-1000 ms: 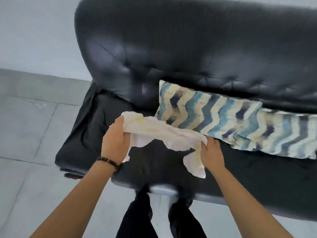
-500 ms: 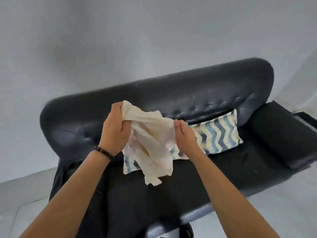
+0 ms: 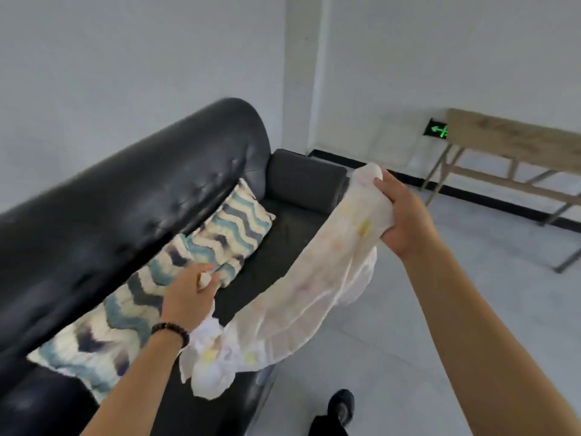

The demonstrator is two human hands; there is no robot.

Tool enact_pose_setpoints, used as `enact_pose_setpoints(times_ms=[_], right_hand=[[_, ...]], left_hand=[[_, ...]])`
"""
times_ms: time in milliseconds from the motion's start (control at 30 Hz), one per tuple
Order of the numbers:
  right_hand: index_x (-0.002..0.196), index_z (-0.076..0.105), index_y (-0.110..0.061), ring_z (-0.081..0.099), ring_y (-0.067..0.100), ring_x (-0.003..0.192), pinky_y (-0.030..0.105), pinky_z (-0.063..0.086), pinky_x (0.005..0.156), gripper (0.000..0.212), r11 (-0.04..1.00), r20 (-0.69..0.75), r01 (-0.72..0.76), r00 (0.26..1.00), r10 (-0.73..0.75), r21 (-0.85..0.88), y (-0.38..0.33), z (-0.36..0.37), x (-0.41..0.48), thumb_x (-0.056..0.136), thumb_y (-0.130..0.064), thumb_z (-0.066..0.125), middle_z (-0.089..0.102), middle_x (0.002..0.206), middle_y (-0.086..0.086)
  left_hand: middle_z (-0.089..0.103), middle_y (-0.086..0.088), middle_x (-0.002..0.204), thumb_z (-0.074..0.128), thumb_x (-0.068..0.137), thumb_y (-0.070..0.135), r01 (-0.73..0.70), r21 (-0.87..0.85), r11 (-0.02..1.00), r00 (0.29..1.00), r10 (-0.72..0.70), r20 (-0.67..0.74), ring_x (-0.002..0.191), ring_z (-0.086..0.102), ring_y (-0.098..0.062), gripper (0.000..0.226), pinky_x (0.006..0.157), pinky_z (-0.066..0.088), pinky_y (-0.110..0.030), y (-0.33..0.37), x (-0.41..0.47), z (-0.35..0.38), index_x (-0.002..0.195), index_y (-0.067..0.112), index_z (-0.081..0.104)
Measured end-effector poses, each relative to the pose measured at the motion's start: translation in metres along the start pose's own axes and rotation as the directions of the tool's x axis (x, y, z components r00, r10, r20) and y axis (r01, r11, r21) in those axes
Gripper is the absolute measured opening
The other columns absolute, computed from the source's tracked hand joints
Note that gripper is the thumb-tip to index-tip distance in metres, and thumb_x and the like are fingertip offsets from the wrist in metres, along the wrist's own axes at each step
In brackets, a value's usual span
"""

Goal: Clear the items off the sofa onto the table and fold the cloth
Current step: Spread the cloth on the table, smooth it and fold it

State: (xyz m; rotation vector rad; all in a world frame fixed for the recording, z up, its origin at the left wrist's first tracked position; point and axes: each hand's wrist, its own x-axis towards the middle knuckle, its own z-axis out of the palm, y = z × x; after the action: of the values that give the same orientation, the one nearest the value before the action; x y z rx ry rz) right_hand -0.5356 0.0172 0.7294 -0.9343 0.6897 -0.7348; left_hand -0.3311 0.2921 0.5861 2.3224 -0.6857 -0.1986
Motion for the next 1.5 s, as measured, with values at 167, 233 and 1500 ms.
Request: enact_pose_setpoints(times_ms=[167, 233, 1500], right_hand=[[0.130, 0.060, -0.035, 0.070, 0.024, 0.104, 0.037, 0.058, 0.078, 0.040, 0.978, 0.100, 0.136, 0.983, -0.152, 0.159, -0.058, -0.096, -0.033, 0.095, -0.015, 0.056, 0.070, 0.122, 0.002], [0.128, 0.061, -0.035, 0.068, 0.025, 0.110, 0.038, 0.056, 0.083, 0.037, 0.954, 0.166, 0.189, 0.959, -0.230, 0.232, -0.084, -0.135, -0.036, 0.098, -0.015, 0.053, 0.068, 0.127, 0.003], [0.078, 0.043, -0.018, 0.041, 0.003, 0.061, 0.019, 0.034, 0.056, 0.025, 0.436, -0.208, 0.205, 0.655, -0.726, -0.876, -0.420, -0.612, 0.462, 0.101, -0.027, 0.043, 0.043, 0.065, -0.016]], left_hand=[[0.038, 0.005, 0.129, 0.067, 0.056, 0.079, -0.238, -0.008, 0.971, 0.899, 0.224, 0.377, 0.109, 0.046, -0.010, 0.099, 0.088, 0.045, -0.028, 0.113, -0.035, 0.127, 0.141, 0.039, 0.035], [0.029, 0.007, 0.130, 0.063, 0.051, 0.085, -0.314, 0.095, 0.945, 0.834, 0.226, 0.503, 0.116, 0.041, -0.013, 0.116, 0.089, 0.046, -0.033, 0.156, -0.053, 0.185, 0.147, 0.041, 0.015], [0.060, 0.023, 0.085, 0.084, 0.064, 0.046, -0.498, -0.578, 0.647, 0.563, 0.748, 0.351, 0.071, 0.055, -0.002, 0.045, 0.064, 0.047, -0.023, 0.837, 0.312, 0.626, 0.095, 0.041, 0.052]])
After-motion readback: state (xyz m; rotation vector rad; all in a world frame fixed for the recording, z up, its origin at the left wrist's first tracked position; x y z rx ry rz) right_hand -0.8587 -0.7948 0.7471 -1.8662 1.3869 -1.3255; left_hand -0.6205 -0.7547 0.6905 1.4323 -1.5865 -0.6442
